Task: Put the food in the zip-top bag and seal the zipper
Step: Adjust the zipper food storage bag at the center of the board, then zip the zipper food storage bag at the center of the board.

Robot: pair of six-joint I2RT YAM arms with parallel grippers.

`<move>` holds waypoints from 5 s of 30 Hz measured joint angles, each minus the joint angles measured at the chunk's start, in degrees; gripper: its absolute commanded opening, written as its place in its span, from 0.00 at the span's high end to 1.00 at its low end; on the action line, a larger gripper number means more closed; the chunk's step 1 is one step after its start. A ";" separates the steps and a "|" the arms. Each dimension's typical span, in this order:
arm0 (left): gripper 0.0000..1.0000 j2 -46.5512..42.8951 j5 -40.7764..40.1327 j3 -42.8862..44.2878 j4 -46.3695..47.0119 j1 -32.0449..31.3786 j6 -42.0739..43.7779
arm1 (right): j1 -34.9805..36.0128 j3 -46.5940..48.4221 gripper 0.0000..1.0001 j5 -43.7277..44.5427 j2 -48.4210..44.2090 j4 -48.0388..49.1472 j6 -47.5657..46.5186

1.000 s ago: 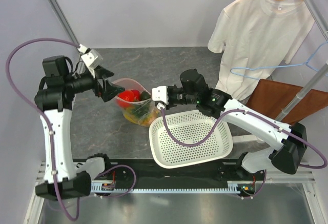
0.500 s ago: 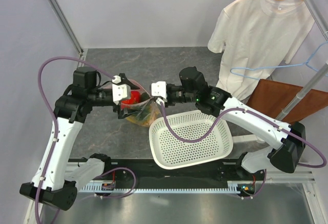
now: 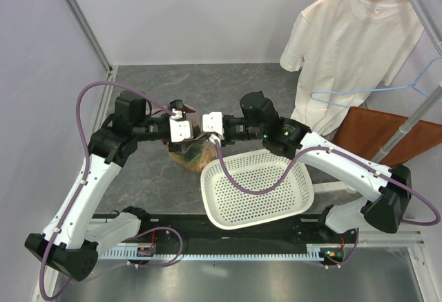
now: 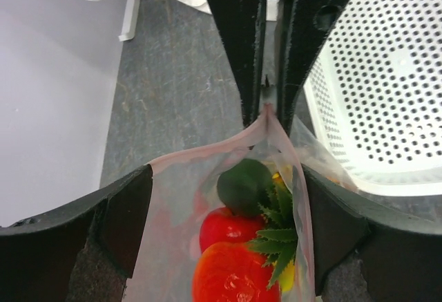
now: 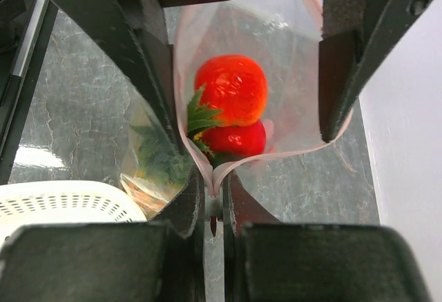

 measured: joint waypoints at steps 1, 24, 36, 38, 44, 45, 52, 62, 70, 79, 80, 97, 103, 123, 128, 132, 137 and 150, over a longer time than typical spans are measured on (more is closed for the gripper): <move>0.12 -0.07 -0.46 -0.17 0.55 -0.02 0.46 | 0.07 0.00 1.00 0.04 0.00 -0.02 -0.02; 0.78 2.29 -2.36 1.79 -3.54 -3.04 9.60 | 0.81 0.00 1.00 1.01 0.00 -1.64 -4.66; 0.98 2.23 -9.99 2.27 -2.56 -2.45 -2.25 | 1.16 -1.75 0.31 7.80 -2.25 5.49 2.91; 0.98 2.19 -11.17 2.27 -1.38 -2.32 -6.01 | 0.37 -2.19 0.33 8.07 -3.13 6.12 4.61; 0.98 0.63 -13.68 1.77 2.75 -2.08 -17.62 | -2.21 -2.56 0.38 7.28 -3.87 7.23 10.64; 0.98 0.28 -13.81 1.57 3.52 -2.01 -18.86 | -2.43 -2.97 0.39 6.99 -3.87 7.63 11.52; 0.98 -2.80 -13.64 -1.62 6.75 -1.88 -22.51 | -3.08 -6.86 0.40 5.55 -3.80 10.08 15.02; 0.98 -5.20 -9.97 -4.31 8.02 -1.81 -22.56 | -5.42 -7.13 0.56 1.05 -3.41 13.70 16.81; 0.98 -5.18 -7.65 -4.31 8.07 -1.77 -22.56 | -5.38 -7.10 0.70 -3.34 -1.49 14.67 17.53; 0.91 -5.16 -6.27 -4.33 8.00 -1.75 -22.49 | -5.38 -6.34 1.00 -4.20 0.02 14.80 18.21; 0.71 -5.16 -6.14 -4.33 7.93 -1.70 -22.47 | -5.38 -6.34 1.00 -4.17 0.02 14.80 18.45; 0.50 -0.81 0.37 1.75 6.12 -1.68 -22.58 | -5.38 -6.32 1.00 -4.07 0.02 14.75 16.98; 0.48 1.97 1.16 2.38 6.21 -2.05 -22.60 | -5.38 -6.34 1.00 -4.09 0.02 14.73 16.65; 0.85 3.10 1.57 3.78 6.12 -3.56 -21.73 | -5.38 -6.34 1.00 -4.07 -0.04 14.47 15.78; 0.86 3.08 0.31 3.80 5.81 -3.82 -20.17 | -5.38 -6.47 1.00 -3.78 -0.26 14.25 15.32; 0.87 2.91 -0.96 3.89 4.96 -4.13 -18.14 | -5.29 -7.04 1.00 -3.39 -0.92 14.25 14.93; 0.89 2.67 -2.29 4.00 3.30 -4.07 -16.39 | -5.27 -7.58 1.00 -2.91 -1.62 14.27 14.64; 0.91 2.14 -3.39 4.00 0.02 3.91 -12.76 | -5.77 -8.37 1.00 -2.38 -3.02 14.34 12.96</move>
